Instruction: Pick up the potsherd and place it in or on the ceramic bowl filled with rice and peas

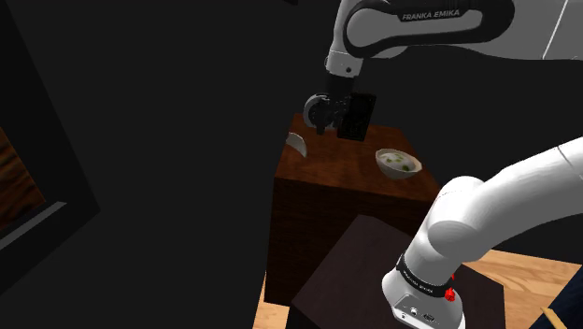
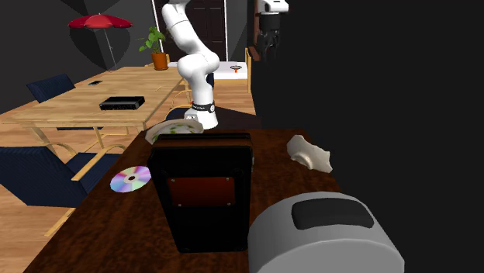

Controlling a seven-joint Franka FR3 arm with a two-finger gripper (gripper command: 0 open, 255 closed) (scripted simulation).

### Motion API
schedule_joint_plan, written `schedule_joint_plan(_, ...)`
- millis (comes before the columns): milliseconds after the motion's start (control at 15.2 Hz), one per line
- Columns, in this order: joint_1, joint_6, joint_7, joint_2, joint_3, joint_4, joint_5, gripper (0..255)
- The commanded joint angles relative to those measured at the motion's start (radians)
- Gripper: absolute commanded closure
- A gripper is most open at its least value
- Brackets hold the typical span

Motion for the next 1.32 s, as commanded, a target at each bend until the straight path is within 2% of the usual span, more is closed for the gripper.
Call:
schedule_joint_plan(0, -0.010, 0.054, 0.014, 0.074, 0.002, 0.023, -0.018, 0)
schedule_joint_plan(660, -0.061, 0.242, 0.093, 0.421, -0.009, 0.190, -0.117, 0)
schedule_joint_plan(1254, -0.096, 0.315, 0.167, 0.739, -0.043, 0.441, -0.199, 0)
